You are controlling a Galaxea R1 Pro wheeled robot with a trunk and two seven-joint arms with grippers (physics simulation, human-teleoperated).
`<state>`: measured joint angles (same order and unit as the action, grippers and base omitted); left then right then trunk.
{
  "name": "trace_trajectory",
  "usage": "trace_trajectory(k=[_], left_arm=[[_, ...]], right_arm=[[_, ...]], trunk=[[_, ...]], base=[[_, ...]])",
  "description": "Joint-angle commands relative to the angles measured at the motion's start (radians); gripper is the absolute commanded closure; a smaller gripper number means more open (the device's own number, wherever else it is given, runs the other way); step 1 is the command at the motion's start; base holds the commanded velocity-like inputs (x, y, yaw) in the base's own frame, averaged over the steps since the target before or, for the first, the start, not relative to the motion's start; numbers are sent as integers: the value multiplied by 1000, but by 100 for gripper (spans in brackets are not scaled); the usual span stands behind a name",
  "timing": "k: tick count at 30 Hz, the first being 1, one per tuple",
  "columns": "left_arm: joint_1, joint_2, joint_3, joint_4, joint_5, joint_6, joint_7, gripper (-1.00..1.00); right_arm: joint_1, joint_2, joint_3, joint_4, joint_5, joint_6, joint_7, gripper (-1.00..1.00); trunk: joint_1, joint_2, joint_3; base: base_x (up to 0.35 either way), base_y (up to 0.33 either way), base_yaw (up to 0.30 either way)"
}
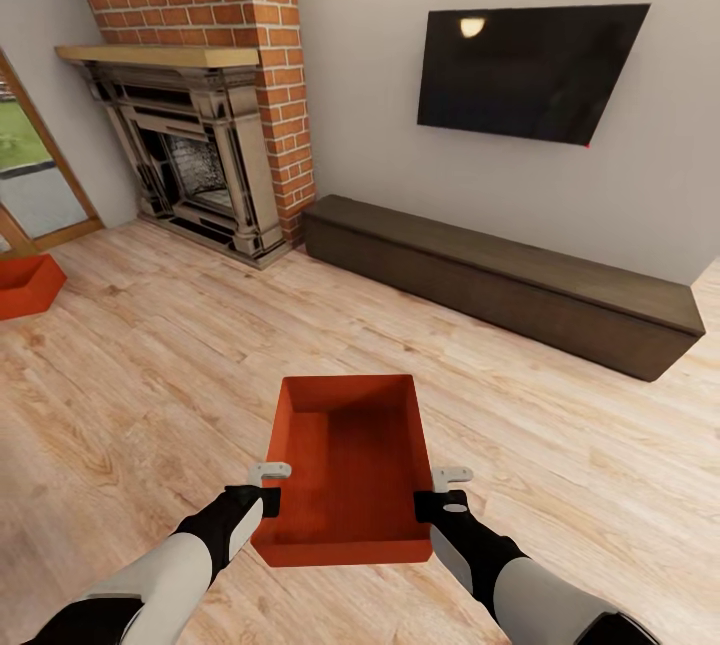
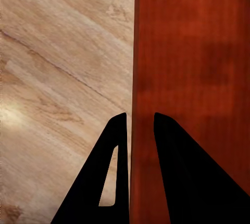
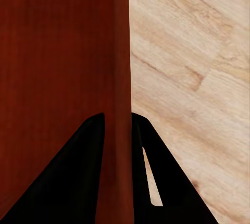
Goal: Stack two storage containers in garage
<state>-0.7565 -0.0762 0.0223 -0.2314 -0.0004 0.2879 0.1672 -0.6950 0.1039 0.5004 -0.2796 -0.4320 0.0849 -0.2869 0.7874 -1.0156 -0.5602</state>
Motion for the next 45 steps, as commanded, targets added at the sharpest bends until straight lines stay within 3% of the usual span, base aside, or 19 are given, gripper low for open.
trace_trajectory(k=[1, 45], left_arm=[[0, 11, -13, 0, -7, 7, 6, 100], [0, 11, -13, 0, -7, 7, 7, 100]], right_arm=[[-1, -1, 13, -6, -1, 6, 21, 100], [-1, -2, 13, -6, -1, -10, 22, 100]], trunk=[[-4, 7, 2], [-173, 315, 140]], base=[[0, 0, 0], [0, 0, 0]])
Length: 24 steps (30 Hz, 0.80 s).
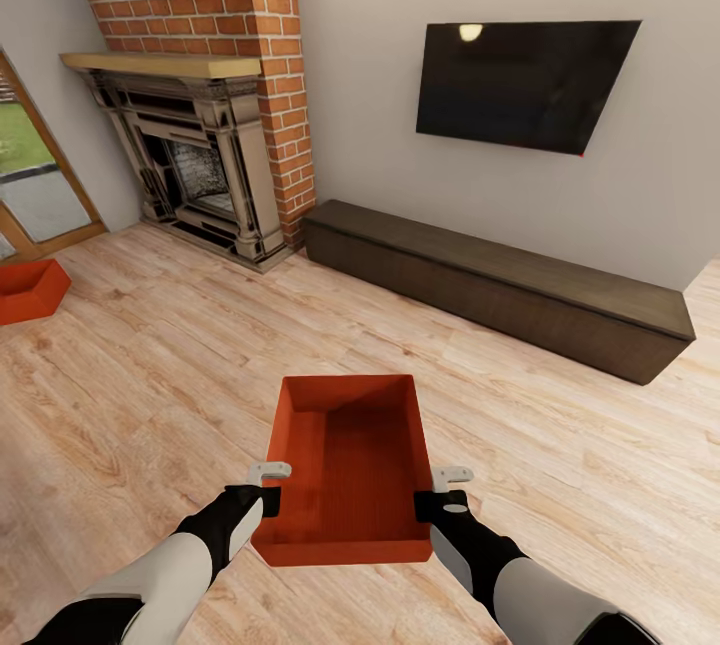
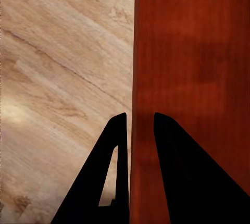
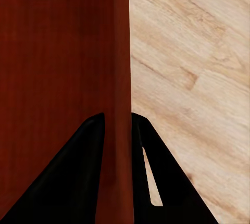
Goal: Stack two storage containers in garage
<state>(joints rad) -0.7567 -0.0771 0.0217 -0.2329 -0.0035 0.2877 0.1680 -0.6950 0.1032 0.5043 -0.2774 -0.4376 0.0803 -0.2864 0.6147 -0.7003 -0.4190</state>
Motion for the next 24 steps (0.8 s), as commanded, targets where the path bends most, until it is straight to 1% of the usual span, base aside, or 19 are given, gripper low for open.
trace_trajectory(k=[1, 24], left_arm=[[0, 12, -13, 1, -4, 8, 6, 100], [0, 12, -12, 1, -4, 7, 6, 100]], right_arm=[[-1, -1, 10, -8, 5, -10, 22, 100], [-1, -1, 10, -8, 5, -16, 23, 100]], trunk=[[-4, 6, 2], [-92, 167, 74]], base=[[0, 0, 0], [0, 0, 0]])
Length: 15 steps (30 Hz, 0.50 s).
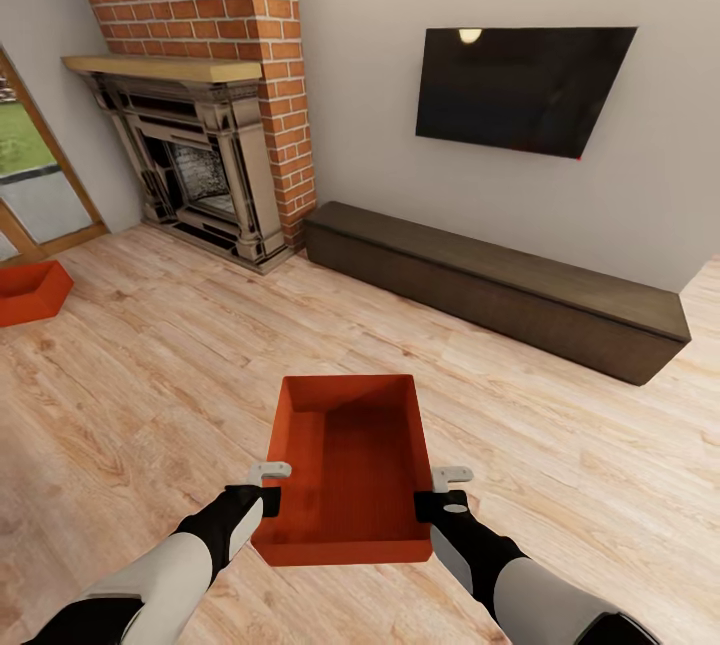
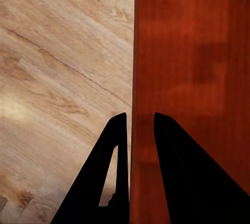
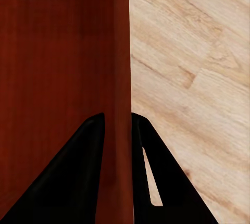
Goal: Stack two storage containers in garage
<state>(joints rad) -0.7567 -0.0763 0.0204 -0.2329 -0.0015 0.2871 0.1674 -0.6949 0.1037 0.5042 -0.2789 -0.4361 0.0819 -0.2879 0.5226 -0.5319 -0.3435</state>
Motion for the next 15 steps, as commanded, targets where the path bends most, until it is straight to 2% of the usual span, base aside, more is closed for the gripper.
trace_trajectory(k=[1, 7, 13, 14, 15], left_arm=[[0, 12, -11, 1, -6, 7, 6, 100], [0, 11, -11, 1, -6, 8, 6, 100], [0, 12, -11, 0, -6, 7, 6, 100], [0, 4, 10, -9, 0, 0, 6, 100], [0, 6, 7, -11, 2, -2, 6, 100]], right_arm=[[-1, -1, 10, -6, 4, -17, 24, 100], [-1, -1, 10, -6, 4, -17, 24, 100], [-1, -2, 10, -6, 4, -17, 24, 100], [-1, -1, 7, -8, 0, -1, 1, 100], [-1, -1, 4, -12, 5, -6, 1, 100]], trunk=[[-4, 6, 2], [-27, 48, 21], [-27, 48, 21], [-27, 48, 21], [-27, 48, 21]], base=[[0, 0, 0], [0, 0, 0], [0, 0, 0], [0, 0, 0], [0, 0, 0]])
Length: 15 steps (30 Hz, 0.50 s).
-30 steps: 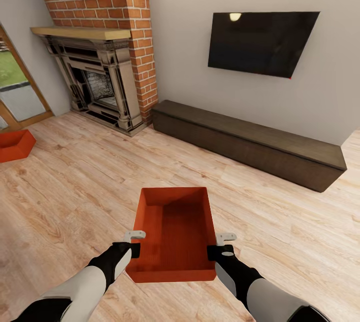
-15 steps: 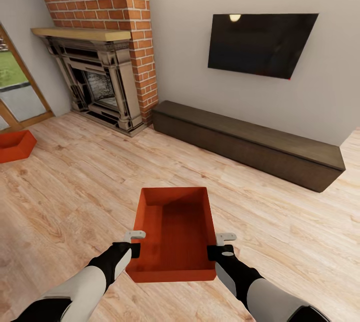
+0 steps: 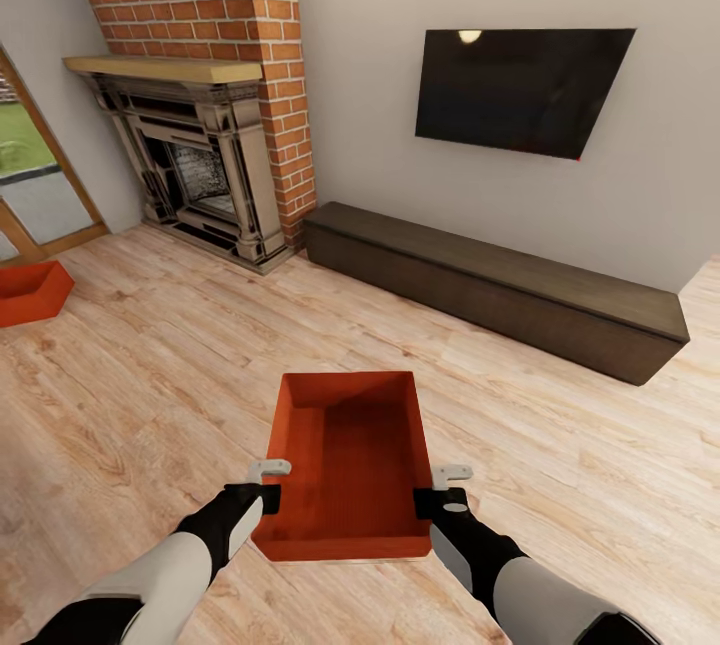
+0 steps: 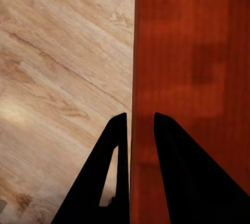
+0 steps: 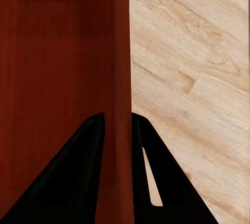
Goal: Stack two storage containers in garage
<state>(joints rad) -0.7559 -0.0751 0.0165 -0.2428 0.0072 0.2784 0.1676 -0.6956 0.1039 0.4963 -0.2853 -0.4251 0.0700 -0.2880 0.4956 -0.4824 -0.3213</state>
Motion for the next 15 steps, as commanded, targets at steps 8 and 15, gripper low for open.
trace_trajectory(k=[8, 15], left_arm=[[5, 9, -11, -9, 9, 7, 4, 100], [6, 13, -21, -10, 20, 7, 4, 100]], right_arm=[[-1, -4, 36, -9, -36, -4, -11, 100], [-1, -4, 67, -12, -66, -5, -20, 100]], trunk=[[0, -2, -2], [0, -2, -2]], base=[[0, 0, 0], [0, 0, 0]])
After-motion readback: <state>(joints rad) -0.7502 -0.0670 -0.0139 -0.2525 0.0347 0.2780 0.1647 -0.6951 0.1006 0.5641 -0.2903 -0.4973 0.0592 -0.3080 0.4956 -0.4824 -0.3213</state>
